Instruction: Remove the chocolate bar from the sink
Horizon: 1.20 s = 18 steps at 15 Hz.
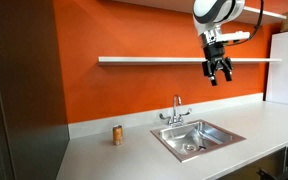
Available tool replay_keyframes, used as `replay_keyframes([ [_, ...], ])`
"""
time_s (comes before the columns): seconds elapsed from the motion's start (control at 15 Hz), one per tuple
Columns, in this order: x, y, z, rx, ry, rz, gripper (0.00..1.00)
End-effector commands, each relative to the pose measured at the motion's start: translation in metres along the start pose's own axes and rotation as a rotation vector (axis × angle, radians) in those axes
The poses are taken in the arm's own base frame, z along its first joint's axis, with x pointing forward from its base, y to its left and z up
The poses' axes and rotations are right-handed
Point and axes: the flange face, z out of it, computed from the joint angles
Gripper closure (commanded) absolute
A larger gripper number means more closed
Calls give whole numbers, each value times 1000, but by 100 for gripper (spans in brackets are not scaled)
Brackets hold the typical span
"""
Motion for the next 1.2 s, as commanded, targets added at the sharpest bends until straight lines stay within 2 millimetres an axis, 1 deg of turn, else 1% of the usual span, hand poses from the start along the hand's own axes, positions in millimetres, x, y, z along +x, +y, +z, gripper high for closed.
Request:
replay_keyframes([
  [0.0, 0, 0, 0, 0, -1, 0, 0],
  [0.4, 0, 0, 0, 0, -1, 0, 0],
  [0.47, 5, -1, 1, 5, 4, 3, 0],
  [0.53, 11, -1, 3, 12, 2, 10, 0],
  [0.67, 29, -2, 11, 34, -11, 30, 0],
  [1.13, 92, -9, 46, 85, -36, 90, 0],
])
